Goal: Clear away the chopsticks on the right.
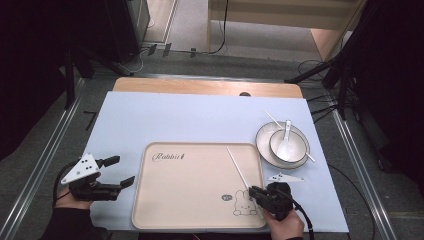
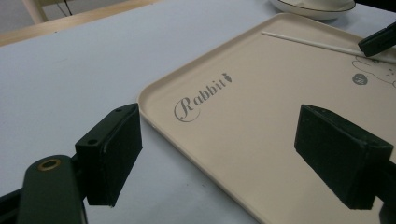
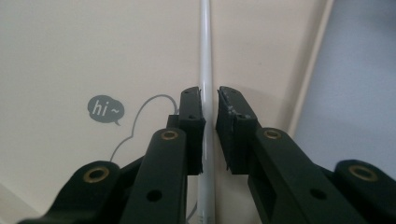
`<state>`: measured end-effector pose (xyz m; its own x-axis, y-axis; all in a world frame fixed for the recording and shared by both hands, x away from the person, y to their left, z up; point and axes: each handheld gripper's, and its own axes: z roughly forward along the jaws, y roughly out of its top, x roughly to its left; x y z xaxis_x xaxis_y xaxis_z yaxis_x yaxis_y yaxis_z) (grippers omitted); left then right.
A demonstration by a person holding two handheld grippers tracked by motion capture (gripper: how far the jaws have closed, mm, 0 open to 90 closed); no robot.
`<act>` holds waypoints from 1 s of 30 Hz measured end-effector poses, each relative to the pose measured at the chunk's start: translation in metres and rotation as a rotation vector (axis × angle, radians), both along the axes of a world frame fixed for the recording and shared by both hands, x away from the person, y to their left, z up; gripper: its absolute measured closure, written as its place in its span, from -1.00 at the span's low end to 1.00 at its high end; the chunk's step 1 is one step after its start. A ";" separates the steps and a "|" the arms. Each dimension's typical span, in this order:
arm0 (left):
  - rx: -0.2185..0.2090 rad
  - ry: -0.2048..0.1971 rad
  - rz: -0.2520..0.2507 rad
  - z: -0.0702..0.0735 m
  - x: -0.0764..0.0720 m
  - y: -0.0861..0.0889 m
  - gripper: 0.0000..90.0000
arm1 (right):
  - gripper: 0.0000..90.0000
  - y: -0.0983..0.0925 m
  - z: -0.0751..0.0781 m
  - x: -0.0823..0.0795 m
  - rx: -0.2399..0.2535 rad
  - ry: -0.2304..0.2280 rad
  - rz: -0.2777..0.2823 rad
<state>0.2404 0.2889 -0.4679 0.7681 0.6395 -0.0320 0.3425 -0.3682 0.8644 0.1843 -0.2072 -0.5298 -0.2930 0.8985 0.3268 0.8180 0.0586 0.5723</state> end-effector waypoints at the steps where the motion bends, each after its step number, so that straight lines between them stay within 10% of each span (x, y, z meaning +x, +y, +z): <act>1: -0.002 0.001 -0.001 0.000 0.000 0.000 -0.66 | 0.75 0.000 0.000 0.000 -0.007 -0.002 0.001; 11: -0.003 0.001 -0.004 0.000 0.000 0.000 -0.66 | 0.29 -0.007 0.024 0.001 0.008 -0.056 0.004; 13: -0.003 0.003 -0.006 0.000 0.000 0.000 -0.66 | 0.14 -0.014 0.029 0.002 0.027 -0.121 0.052; 30: -0.011 0.011 -0.009 -0.002 0.001 0.001 -0.66 | -0.14 -0.045 0.057 0.062 0.044 -0.160 0.313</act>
<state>0.2416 0.2898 -0.4694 0.7735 0.6319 -0.0478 0.3490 -0.3618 0.8645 0.2466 -0.2525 -0.4732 -0.6027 0.7429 0.2913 0.6642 0.2647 0.6992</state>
